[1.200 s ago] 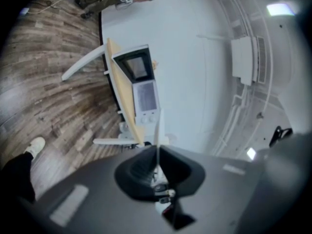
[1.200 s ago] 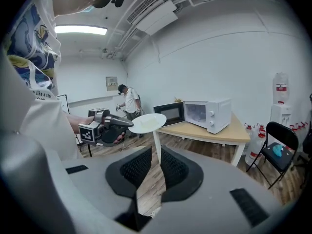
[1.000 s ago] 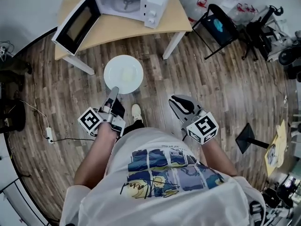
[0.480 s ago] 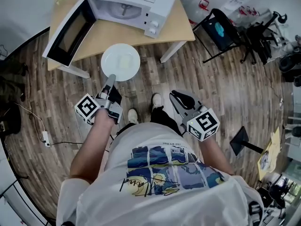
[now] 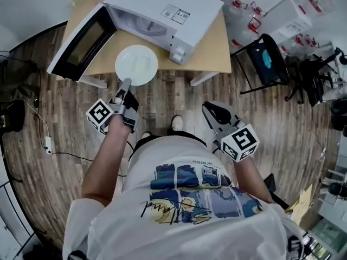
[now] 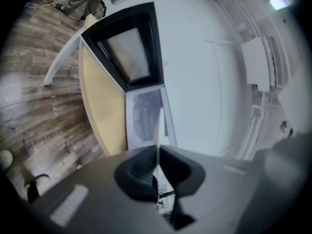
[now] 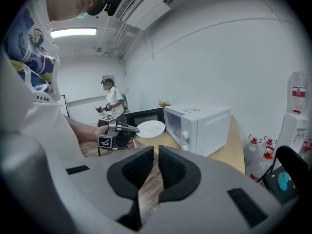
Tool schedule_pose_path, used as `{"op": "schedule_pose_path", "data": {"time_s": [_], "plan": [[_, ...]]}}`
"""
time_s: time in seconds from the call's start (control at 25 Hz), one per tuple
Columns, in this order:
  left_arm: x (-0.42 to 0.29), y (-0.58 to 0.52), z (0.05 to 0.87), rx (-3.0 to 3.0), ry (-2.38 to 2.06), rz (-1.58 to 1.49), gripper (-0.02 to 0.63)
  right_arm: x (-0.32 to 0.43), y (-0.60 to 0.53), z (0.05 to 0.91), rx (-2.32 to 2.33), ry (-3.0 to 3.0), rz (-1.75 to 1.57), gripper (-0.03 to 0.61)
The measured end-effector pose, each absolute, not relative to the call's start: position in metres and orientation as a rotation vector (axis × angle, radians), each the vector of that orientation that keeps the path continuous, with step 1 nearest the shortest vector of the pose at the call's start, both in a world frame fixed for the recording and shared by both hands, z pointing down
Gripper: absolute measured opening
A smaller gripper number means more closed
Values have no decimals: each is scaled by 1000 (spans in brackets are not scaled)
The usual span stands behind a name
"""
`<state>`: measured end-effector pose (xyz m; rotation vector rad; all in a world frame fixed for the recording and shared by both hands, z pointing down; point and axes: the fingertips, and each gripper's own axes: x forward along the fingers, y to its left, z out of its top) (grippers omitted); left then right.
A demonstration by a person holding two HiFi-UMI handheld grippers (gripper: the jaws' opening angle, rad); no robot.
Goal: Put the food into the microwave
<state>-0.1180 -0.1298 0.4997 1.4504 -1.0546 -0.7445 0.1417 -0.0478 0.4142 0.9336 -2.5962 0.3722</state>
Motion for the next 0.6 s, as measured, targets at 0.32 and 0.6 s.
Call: {"op": "schedule_pose_path", "data": {"time_s": [0.32, 0.6], "plan": [[-114, -203, 517, 1384, -1173, -834, 21, 187, -102, 426, 827, -2594, 378, 29], [-118, -265, 540, 1357, -1211, -820, 21, 186, -144, 420, 856, -2587, 389, 28]]}}
